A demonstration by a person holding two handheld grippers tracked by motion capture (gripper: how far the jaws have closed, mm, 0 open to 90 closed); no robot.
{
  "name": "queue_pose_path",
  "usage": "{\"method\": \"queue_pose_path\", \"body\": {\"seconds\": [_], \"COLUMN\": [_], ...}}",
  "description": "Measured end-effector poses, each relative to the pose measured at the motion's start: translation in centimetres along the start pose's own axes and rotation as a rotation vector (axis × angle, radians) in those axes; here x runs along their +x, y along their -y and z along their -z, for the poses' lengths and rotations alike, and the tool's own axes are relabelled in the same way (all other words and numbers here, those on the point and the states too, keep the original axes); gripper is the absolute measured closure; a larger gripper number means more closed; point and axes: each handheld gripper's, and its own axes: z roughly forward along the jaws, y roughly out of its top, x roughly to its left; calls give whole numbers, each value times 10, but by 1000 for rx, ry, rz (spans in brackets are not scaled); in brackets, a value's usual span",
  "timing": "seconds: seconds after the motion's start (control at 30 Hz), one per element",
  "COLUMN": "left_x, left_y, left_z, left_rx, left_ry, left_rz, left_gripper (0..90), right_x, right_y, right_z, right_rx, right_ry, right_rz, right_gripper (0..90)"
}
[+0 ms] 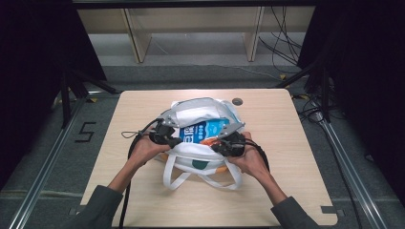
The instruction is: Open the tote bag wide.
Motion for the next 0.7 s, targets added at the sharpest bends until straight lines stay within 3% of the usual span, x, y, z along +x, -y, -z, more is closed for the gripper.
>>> {"method": "queue_pose_path", "body": {"seconds": [0.03, 0.13, 0.2, 0.23, 0.3, 0.33, 0.37, 0.4, 0.47, 0.5, 0.63, 0.7], "left_x": [-1, -4, -4, -5, -7, -8, -11, -14, -14, -13, -6, -1], "left_y": [3, 10, 14, 17, 17, 16, 15, 15, 14, 14, 16, 19], "left_z": [3, 6, 6, 2, -2, -1, 1, 3, 12, 16, 28, 34], "left_rx": [-4, 12, 55, 75, 99, 95, 79, 59, 22, -5, -117, -161], "left_ry": [13, 31, 52, 38, 15, 2, -10, -24, -26, -29, -19, -38], "left_rz": [9, -25, -88, -83, -104, -115, -111, -102, -89, -69, 16, 58], "left_gripper": [894, 893, 894, 895, 895, 894, 894, 893, 881, 867, 846, 843], "right_x": [-3, -14, -22, -28, -37, -39, -40, -40, -42, -41, -47, -48], "right_y": [-1, -6, -8, -8, -7, -6, -6, -6, -5, -4, 5, 11], "right_z": [2, 6, 7, 5, 6, 7, 11, 15, 27, 31, 42, 44], "right_rx": [-10, -62, -61, -65, -62, -86, -70, -85, -111, -117, -121, -116], "right_ry": [4, 23, 65, 95, 73, 105, 102, 104, 106, 114, 149, 166], "right_rz": [-11, -64, -71, -77, -104, -111, -105, -124, -115, -140, -144, -148], "right_gripper": [900, 900, 900, 900, 900, 900, 900, 900, 900, 900, 900, 900]}}
